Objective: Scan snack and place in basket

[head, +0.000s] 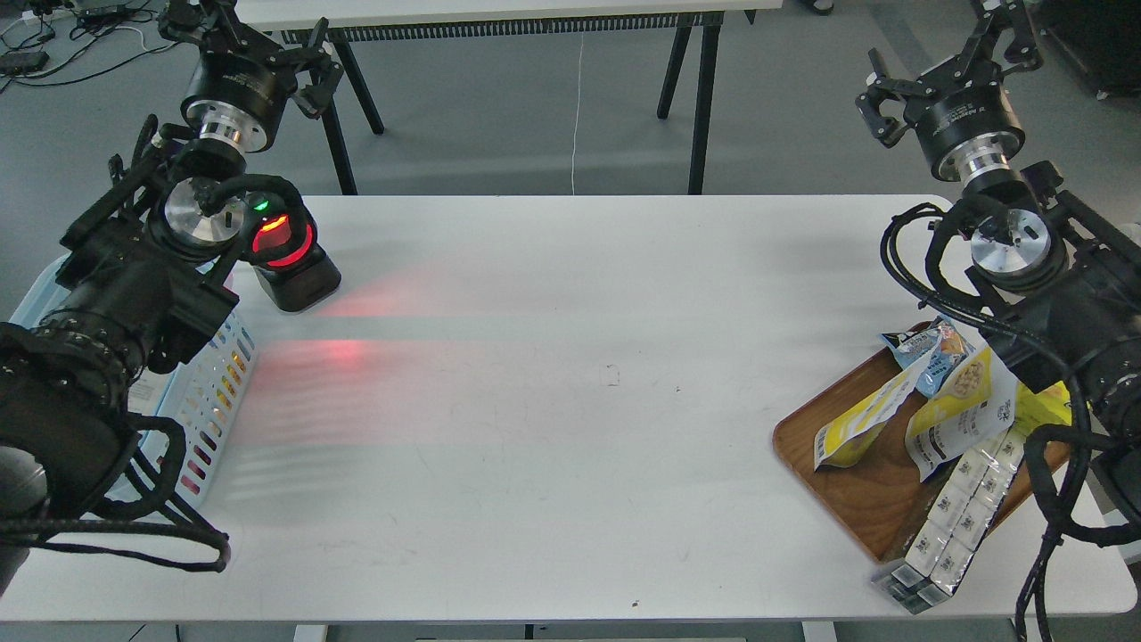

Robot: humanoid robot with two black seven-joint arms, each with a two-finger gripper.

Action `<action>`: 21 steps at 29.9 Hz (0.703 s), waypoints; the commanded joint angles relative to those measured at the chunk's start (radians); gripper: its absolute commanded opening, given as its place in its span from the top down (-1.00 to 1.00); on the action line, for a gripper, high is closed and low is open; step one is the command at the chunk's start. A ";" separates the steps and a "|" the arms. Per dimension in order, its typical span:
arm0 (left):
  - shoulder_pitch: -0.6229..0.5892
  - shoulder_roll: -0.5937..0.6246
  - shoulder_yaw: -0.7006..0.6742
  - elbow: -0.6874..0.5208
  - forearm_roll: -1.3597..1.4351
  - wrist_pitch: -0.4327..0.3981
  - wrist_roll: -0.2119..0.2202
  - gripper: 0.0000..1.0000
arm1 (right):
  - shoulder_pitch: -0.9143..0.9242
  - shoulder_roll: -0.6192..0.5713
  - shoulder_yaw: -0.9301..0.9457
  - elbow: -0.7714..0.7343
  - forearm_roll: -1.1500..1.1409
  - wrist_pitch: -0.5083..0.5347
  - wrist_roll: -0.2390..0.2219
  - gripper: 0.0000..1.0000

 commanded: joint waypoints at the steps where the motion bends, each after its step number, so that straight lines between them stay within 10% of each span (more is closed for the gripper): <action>1: 0.005 0.001 0.001 0.000 0.000 0.000 -0.007 -0.99 | -0.001 -0.004 -0.045 0.030 0.000 0.000 -0.001 -0.99; 21: 0.005 0.009 0.001 -0.008 0.000 0.000 -0.006 -0.99 | 0.312 -0.352 -0.388 0.382 -0.233 0.000 0.029 -0.99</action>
